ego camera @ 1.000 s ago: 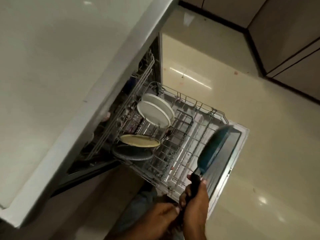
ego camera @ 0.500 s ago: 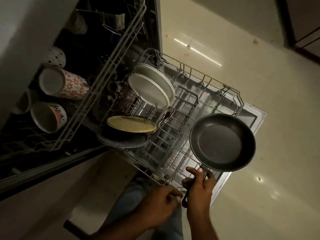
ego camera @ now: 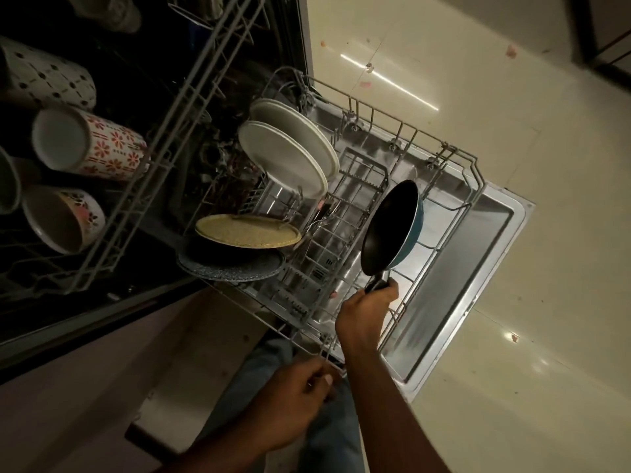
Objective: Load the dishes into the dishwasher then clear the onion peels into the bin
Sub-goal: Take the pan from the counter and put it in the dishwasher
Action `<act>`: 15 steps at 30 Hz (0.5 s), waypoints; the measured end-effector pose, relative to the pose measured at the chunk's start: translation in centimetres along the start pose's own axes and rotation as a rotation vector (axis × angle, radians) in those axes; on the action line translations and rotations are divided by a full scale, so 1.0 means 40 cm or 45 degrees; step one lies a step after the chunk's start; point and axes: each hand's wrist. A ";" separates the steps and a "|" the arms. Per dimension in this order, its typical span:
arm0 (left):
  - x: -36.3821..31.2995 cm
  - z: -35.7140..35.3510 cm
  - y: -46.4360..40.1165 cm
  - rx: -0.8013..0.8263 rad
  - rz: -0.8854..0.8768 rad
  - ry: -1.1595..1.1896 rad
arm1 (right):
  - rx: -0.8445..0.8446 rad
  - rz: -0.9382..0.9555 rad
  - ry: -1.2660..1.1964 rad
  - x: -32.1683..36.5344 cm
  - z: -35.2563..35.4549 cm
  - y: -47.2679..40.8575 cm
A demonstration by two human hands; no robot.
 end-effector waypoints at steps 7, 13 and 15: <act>0.018 0.009 -0.005 -0.022 0.030 0.020 | 0.298 -0.119 0.149 -0.053 -0.080 -0.017; 0.019 0.015 -0.009 -0.031 0.078 0.074 | 0.324 -0.148 0.142 -0.087 -0.050 -0.027; 0.015 0.011 -0.010 -0.024 0.096 0.081 | 0.200 -0.085 0.189 -0.083 -0.012 -0.031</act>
Point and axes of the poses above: each hand's wrist, its own y-axis away from the middle knuckle, its own z-axis out of the back of the hand, x = y × z, and after that the axes turned 15 degrees about y, right-handed
